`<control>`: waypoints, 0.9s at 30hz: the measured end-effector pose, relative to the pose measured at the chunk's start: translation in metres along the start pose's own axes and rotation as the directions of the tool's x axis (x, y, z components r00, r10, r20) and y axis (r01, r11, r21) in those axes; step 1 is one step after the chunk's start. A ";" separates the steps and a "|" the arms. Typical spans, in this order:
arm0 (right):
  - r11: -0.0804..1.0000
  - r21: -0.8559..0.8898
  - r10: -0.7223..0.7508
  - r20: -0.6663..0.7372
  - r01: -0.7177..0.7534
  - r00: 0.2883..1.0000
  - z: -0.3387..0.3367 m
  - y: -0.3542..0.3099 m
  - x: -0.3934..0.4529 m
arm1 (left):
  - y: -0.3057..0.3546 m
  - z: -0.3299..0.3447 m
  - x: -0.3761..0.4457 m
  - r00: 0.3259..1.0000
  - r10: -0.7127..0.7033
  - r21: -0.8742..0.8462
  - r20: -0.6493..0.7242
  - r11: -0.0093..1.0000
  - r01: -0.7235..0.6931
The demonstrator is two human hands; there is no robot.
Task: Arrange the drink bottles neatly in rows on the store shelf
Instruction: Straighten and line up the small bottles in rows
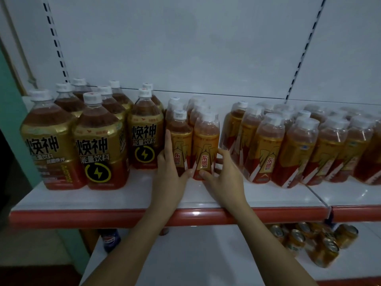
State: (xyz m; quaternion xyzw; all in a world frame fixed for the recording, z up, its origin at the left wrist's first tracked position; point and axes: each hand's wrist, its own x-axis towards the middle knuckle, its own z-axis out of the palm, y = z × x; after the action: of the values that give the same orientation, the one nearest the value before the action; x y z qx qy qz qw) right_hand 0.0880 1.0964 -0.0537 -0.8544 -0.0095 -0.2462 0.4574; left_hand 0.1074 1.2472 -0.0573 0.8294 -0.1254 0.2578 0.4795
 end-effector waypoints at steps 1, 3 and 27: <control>1.000 0.004 0.009 0.002 -0.009 1.000 0.001 0.001 0.000 | -0.001 0.000 0.000 1.000 0.000 -0.010 -0.005 1.000 0.000; 0.999 0.018 0.039 0.005 -0.039 0.999 0.003 0.001 0.000 | -0.003 0.000 -0.001 1.000 0.001 -0.037 -0.012 0.999 -0.002; 0.851 -0.490 -0.116 0.177 0.190 0.977 -0.173 -0.035 0.121 | 0.124 0.138 0.012 0.978 0.170 -0.131 0.123 0.979 -0.154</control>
State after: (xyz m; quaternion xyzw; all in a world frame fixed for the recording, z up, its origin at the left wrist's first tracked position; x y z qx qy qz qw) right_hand 0.1148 0.9550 0.1054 -0.9558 -0.0452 -0.2149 0.1953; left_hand 0.1029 1.0655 -0.0162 0.8012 -0.2397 0.2321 0.4968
